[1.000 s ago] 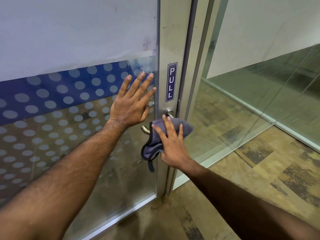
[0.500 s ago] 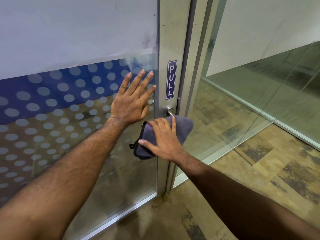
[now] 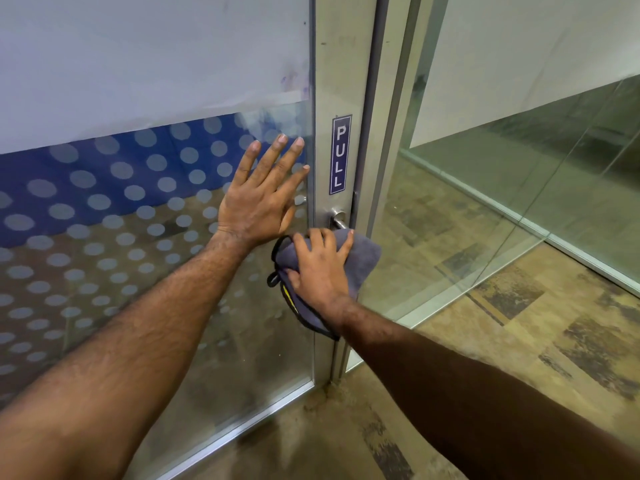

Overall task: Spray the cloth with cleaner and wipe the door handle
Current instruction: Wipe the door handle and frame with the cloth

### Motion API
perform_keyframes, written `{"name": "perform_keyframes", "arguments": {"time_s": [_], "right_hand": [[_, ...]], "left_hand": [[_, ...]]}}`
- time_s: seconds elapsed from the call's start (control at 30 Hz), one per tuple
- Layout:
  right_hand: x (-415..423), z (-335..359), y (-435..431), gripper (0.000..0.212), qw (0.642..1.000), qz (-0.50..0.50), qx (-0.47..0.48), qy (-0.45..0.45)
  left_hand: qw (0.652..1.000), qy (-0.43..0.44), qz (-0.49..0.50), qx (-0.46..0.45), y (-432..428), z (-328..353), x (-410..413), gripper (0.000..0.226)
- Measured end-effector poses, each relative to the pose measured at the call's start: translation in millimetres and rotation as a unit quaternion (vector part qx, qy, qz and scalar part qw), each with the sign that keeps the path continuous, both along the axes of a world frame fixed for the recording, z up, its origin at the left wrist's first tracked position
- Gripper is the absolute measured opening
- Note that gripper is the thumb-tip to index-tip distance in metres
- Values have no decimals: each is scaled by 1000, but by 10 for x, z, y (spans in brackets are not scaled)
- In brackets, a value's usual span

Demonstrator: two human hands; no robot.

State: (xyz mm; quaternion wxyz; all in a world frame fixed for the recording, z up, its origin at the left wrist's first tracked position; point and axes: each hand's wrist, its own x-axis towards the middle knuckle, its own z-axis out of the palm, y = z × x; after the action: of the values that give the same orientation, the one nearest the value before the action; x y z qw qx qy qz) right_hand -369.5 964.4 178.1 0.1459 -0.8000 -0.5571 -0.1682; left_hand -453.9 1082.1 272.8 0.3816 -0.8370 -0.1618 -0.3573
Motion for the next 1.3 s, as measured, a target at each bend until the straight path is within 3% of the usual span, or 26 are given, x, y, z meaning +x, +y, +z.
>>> {"name": "perform_keyframes", "arguments": {"time_s": [0.2, 0.27, 0.4, 0.57, 0.8, 0.93, 1.13, 1.3], "right_hand": [[152, -63, -105, 82, 976, 176, -35, -126], [280, -42, -143, 86, 973, 161, -48, -160], [196, 60, -76, 82, 993, 72, -66, -69], [15, 157, 53, 51, 995, 75, -61, -33], [294, -32, -104, 75, 976, 177, -35, -125], [352, -13, -83, 76, 978, 179, -28, -100], [523, -23, -90, 60, 986, 163, 27, -27], [585, -135, -97, 60, 989, 98, 85, 68]], "left_hand": [[1000, -5, -4, 2, 0, 2, 10, 52], [1000, -4, -10, 1, -6, 15, 7, 52], [1000, -1, -8, 1, -2, 19, -6, 53], [1000, -2, -12, -7, 0, 9, -6, 53], [1000, -2, -10, -4, 16, -7, 6, 52], [1000, -2, -14, 3, 8, -6, 2, 51], [1000, 1, -14, 7, 6, 8, -18, 53], [1000, -1, -14, 4, -2, 5, -4, 52]]}}
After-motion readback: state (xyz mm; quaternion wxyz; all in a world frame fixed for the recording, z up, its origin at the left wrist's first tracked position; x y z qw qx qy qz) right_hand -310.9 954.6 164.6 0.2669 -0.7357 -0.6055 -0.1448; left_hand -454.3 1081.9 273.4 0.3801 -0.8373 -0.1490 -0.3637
